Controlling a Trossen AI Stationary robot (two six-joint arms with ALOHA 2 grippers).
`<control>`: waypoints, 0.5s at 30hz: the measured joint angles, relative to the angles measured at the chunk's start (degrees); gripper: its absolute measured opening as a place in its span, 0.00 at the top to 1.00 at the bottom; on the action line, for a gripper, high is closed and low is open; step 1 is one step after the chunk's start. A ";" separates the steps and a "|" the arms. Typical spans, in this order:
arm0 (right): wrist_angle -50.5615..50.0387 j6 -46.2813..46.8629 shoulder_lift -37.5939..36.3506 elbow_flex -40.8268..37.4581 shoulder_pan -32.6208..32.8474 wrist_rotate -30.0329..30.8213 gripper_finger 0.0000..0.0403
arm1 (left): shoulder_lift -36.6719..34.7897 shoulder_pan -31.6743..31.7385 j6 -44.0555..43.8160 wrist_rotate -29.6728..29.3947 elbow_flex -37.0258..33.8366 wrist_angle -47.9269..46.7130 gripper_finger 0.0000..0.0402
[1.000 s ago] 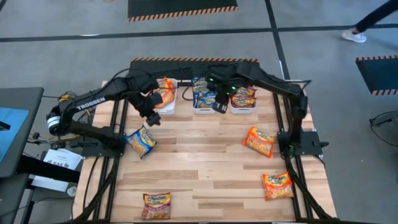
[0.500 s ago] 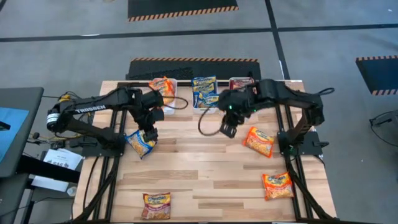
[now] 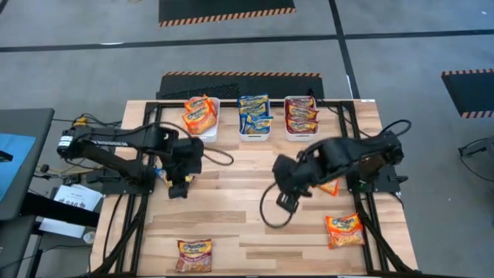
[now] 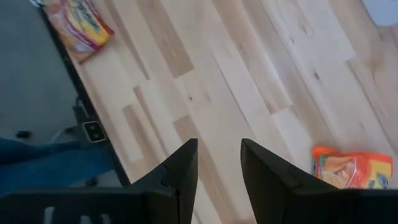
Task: Sort Maruchan noodles
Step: Put the orange noodle pack into the left white bin
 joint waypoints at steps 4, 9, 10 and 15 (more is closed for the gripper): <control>0.39 2.45 0.16 0.29 3.31 0.76 0.63 | 0.00 -4.93 -2.75 -0.08 0.00 0.10 0.61; 0.63 5.33 0.51 0.08 6.44 2.47 0.63 | 0.00 -10.61 -7.89 -0.54 0.00 0.09 0.61; 0.74 5.66 0.44 0.15 6.96 2.74 0.63 | 0.00 -11.63 -8.81 -0.64 0.00 0.20 0.61; -0.55 7.90 0.54 0.15 10.06 4.03 0.63 | 0.00 -15.43 -14.28 -5.21 0.00 1.75 0.61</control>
